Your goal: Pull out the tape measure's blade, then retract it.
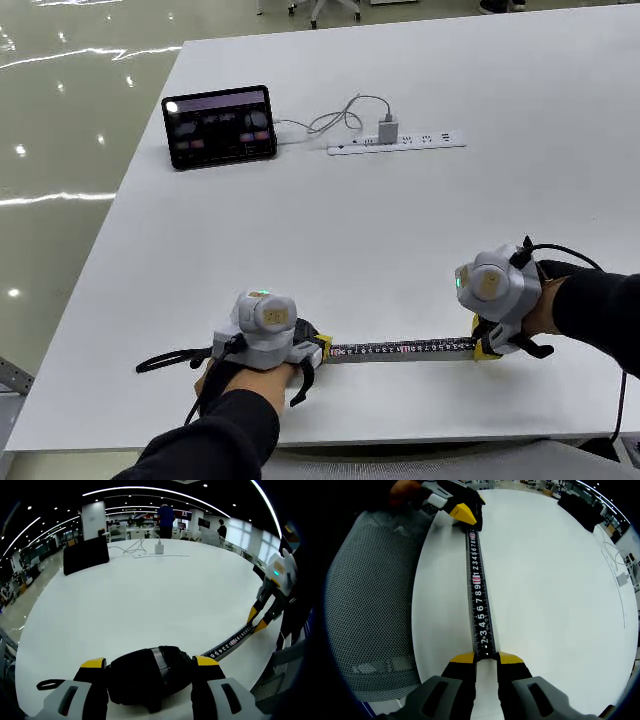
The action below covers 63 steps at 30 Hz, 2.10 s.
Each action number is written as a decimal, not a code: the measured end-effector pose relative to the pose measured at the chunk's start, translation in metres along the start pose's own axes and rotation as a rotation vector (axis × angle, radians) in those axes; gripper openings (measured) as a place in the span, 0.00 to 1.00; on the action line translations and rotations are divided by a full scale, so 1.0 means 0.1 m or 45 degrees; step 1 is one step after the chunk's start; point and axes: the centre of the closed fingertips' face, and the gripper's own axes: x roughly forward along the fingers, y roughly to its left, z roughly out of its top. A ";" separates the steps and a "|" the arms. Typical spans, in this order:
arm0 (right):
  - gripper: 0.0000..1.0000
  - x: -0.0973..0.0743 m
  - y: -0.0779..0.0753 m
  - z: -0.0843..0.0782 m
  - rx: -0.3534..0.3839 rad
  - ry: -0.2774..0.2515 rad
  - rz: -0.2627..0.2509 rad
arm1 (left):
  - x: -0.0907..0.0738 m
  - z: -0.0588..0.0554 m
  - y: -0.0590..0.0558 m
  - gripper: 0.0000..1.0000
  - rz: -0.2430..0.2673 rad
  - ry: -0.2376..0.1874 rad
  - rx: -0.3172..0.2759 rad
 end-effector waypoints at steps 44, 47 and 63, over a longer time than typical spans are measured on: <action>0.11 0.06 0.01 0.23 0.026 -0.057 -0.012 | 0.01 0.01 0.00 0.63 -0.005 -0.002 -0.008; 0.11 0.06 0.02 0.24 0.023 -0.056 -0.011 | 0.01 0.01 0.00 0.63 -0.005 -0.001 -0.008; 0.11 0.09 0.03 0.31 0.012 -0.065 -0.010 | 0.02 0.00 0.00 0.63 -0.003 -0.001 -0.007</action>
